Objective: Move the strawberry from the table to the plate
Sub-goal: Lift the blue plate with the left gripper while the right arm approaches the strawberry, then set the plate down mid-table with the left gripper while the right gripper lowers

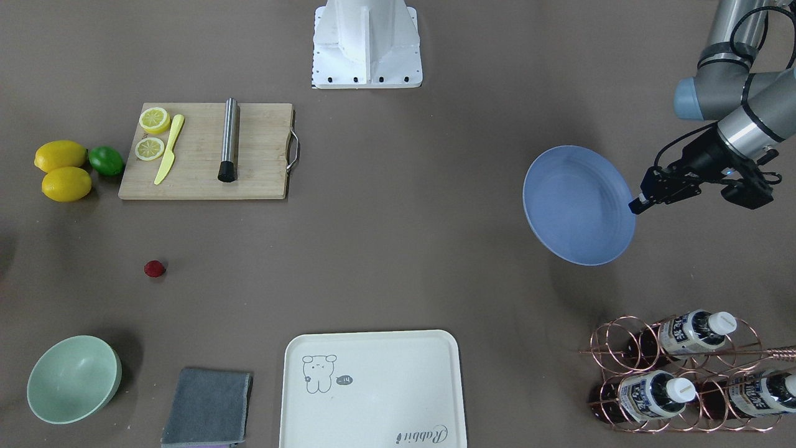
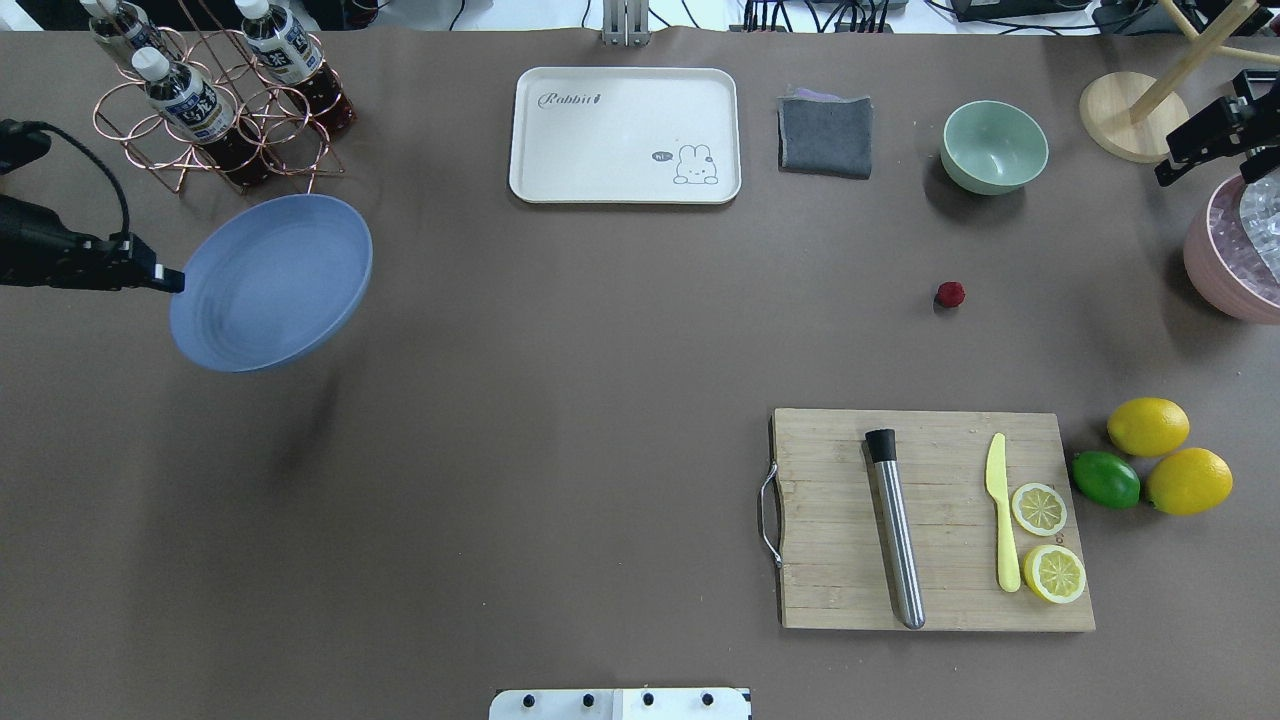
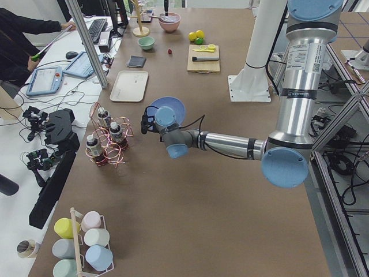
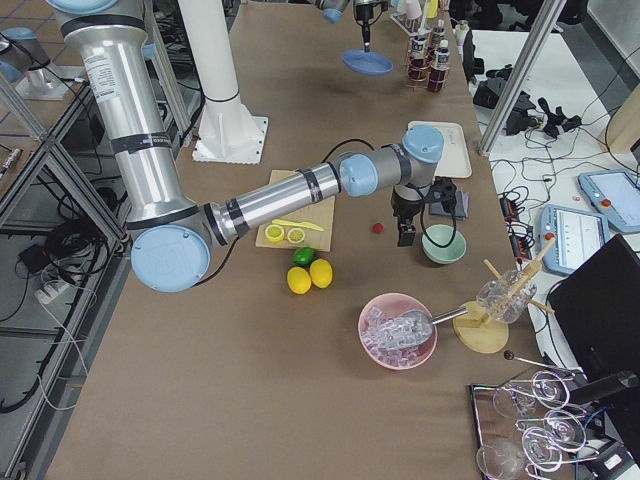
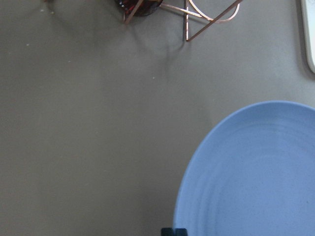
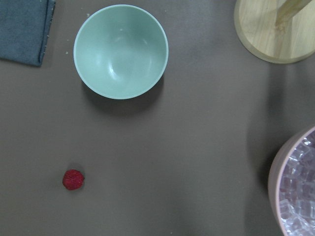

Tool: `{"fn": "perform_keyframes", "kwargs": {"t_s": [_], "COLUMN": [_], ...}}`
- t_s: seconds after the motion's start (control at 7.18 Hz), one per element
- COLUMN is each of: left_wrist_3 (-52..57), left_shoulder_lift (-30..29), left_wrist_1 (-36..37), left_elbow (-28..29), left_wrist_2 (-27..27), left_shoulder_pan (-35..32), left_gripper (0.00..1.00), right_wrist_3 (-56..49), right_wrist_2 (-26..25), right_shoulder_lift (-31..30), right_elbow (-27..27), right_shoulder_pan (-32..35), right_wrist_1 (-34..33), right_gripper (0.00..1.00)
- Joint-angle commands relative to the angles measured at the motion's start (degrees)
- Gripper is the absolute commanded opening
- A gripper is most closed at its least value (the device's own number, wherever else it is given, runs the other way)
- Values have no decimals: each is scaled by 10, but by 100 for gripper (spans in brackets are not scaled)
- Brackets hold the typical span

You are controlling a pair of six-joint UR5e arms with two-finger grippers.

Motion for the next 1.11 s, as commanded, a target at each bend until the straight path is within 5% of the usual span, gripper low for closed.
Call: {"fn": "perform_keyframes", "kwargs": {"t_s": [0.0, 0.42, 0.7, 0.97], "left_wrist_3": [-40, -158, -199, -225], "left_shoulder_lift": [-38, -68, -125, -154], "left_wrist_1": [124, 165, 280, 310], "left_elbow": [-86, -151, -187, -186], "left_wrist_2": [74, 228, 343, 408], "left_shoulder_pan": [60, 201, 294, 354], "left_gripper": [0, 0, 0, 0], "right_wrist_3": [93, 153, 197, 260], "right_wrist_2": [-19, -47, -63, -94], "right_shoulder_lift": [3, -3, -5, -1], "right_elbow": [-4, -18, -41, -46], "right_shoulder_pan": [-47, -96, -121, -167], "right_wrist_1": [76, 143, 194, 222], "right_gripper": [100, 100, 100, 100]}}
